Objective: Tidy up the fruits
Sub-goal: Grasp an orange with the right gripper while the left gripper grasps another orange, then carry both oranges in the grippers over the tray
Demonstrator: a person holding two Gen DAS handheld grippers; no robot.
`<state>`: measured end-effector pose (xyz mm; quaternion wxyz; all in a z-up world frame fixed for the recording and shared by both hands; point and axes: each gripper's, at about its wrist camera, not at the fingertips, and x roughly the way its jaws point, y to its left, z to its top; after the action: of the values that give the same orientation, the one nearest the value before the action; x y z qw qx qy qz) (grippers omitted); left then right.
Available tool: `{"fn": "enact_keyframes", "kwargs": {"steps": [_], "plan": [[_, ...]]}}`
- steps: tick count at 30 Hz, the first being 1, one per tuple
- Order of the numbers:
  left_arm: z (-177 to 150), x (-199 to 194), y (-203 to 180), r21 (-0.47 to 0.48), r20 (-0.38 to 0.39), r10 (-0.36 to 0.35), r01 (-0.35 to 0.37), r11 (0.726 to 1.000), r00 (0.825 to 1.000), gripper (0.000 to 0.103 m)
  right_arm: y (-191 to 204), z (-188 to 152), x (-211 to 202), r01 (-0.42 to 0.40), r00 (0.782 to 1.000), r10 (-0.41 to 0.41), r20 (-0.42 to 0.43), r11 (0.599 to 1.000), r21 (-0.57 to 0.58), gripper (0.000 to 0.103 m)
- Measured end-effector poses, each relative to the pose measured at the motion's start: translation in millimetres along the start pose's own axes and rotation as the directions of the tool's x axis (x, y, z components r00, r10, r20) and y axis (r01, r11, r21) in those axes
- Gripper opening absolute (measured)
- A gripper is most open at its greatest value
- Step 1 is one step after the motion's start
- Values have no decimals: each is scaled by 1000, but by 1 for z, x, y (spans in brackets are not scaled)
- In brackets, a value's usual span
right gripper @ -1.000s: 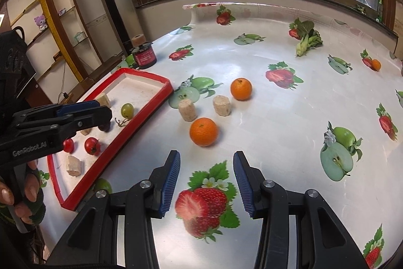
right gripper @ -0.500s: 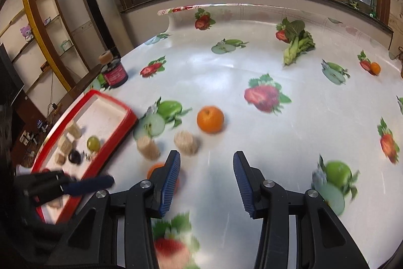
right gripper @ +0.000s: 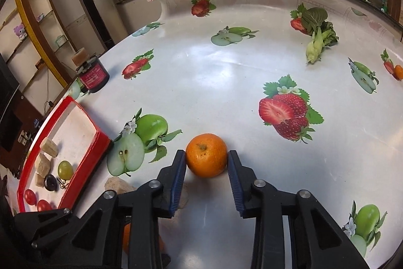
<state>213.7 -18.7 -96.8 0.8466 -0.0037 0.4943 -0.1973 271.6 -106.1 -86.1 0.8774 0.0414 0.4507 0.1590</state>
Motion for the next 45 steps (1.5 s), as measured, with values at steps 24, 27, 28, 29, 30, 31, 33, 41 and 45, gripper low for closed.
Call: {"fn": "enact_keyframes", "kwargs": {"steps": [24,27,28,29,30,31,33,41,45], "plan": [[-21,-91,16,12,149,80,-83,996,986,33,21,-57,-99,-34,995,36,92,999,-28,34],[-22,-96,20,8,153,79,-81,997,985,33,29,-60,-101,-41,995,45,90,998,-38,34],[-22,-97,21,8,156,85,-87,996,984,33,31,-61,-101,-44,995,47,90,998,-42,34],[-22,-99,22,7,157,88,-90,996,984,33,34,-62,-102,-45,995,49,90,998,-46,34],[-23,-100,23,6,159,88,-90,996,983,33,37,-63,-102,-49,995,53,88,998,-50,34],[-23,-102,25,3,163,88,-89,996,983,33,40,-64,-102,-52,995,57,86,997,-54,34],[-24,-106,28,2,169,92,-93,996,981,33,45,-66,-102,-55,995,60,83,997,-63,34],[-26,-118,48,-24,187,125,-122,992,974,33,64,-69,-106,-69,994,76,83,993,-92,33],[-29,-124,59,-41,196,142,-136,990,970,33,74,-67,-108,-77,992,87,89,991,-106,33]]}}
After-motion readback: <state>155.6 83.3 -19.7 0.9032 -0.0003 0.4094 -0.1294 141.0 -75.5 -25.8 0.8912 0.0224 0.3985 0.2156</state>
